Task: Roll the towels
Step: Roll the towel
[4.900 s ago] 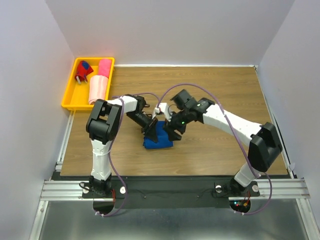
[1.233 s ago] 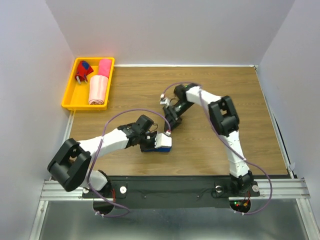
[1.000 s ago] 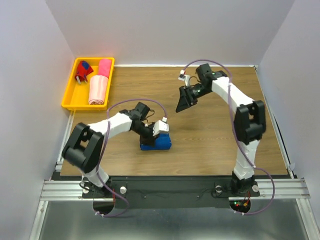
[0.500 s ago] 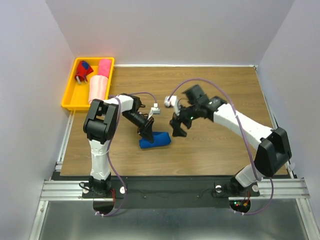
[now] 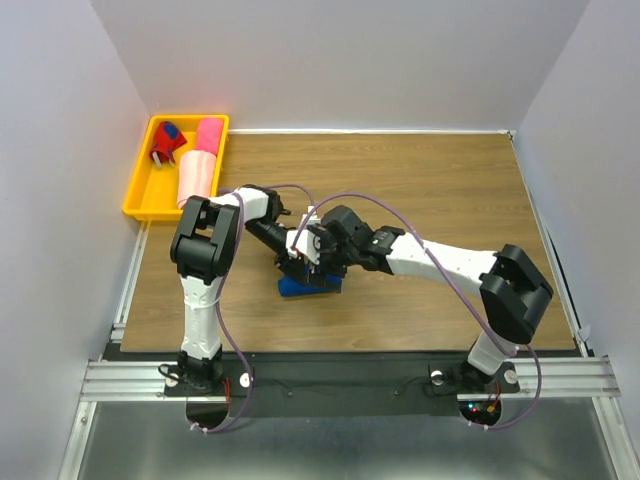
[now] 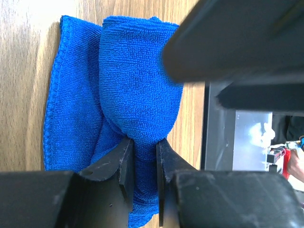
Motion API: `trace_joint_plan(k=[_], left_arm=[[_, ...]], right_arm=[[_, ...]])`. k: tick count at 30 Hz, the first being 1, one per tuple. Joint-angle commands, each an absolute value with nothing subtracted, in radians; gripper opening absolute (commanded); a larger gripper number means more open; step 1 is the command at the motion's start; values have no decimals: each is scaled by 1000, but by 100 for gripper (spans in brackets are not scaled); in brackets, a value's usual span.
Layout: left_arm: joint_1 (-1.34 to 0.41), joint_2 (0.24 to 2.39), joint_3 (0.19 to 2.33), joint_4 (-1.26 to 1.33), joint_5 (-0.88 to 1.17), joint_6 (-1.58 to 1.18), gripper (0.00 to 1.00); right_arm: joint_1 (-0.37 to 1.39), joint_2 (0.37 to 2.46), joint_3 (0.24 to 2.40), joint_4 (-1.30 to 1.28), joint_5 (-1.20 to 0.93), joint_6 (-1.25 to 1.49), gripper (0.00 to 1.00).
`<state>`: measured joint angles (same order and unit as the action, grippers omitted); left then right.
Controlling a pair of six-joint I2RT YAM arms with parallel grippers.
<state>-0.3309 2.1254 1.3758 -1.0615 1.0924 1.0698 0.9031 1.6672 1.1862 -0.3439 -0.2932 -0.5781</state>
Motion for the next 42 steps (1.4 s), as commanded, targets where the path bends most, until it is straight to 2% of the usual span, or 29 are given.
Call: trace_joint_plan(k=[1, 5, 8, 9, 10, 11, 12, 15, 16, 17, 21, 27, 31, 32, 35, 38, 39, 42], left_arm=[[-308, 2189, 1371, -1003, 864, 1134, 17], [-299, 2189, 1377, -1000, 871, 1134, 20], [-291, 2183, 1384, -999, 876, 1134, 23], [-290, 2180, 1384, -993, 874, 1121, 24], [-290, 2172, 1379, -976, 871, 1114, 26], [-285, 2148, 1371, -963, 870, 1106, 34], [-281, 2131, 1364, -953, 871, 1100, 36], [-259, 2057, 1329, -917, 871, 1081, 50], [-253, 2037, 1321, -907, 862, 1078, 58], [-238, 1993, 1299, -897, 851, 1074, 88], [-181, 1852, 1244, -832, 808, 1058, 97], [-52, 1603, 1215, -707, 770, 958, 99], [-51, 1300, 1024, -424, 655, 952, 99], [-55, 1178, 990, -393, 641, 969, 99], [-89, 1016, 904, -409, 608, 1084, 99], [-243, 960, 838, -476, 502, 1118, 99], [-367, 957, 816, -471, 452, 1094, 99], [-541, 969, 743, -410, 304, 1039, 99]], right_arm=[[919, 1698, 1147, -232, -264, -637, 90], [920, 1724, 1114, -218, -271, -638, 84], [920, 1741, 1083, -218, -288, -632, 72], [920, 1755, 1081, -218, -288, -627, 54], [919, 1766, 1075, -218, -284, -617, 46], [920, 1775, 1074, -219, -282, -614, 38], [917, 1782, 1071, -219, -285, -612, 26], [894, 1805, 1069, -232, -343, -578, 9], [882, 1807, 1071, -238, -365, -569, 1], [856, 1813, 1078, -251, -398, -552, 0], [789, 1836, 1126, -322, -498, -526, 1], [736, 1900, 1218, -452, -621, -503, 0], [701, 1983, 1307, -558, -722, -483, 1], [684, 1997, 1321, -575, -747, -482, 1], [664, 2048, 1368, -610, -811, -476, 1], [638, 2095, 1397, -635, -851, -476, 0], [635, 2106, 1402, -641, -860, -476, 1], [629, 2135, 1419, -653, -887, -474, 0]])
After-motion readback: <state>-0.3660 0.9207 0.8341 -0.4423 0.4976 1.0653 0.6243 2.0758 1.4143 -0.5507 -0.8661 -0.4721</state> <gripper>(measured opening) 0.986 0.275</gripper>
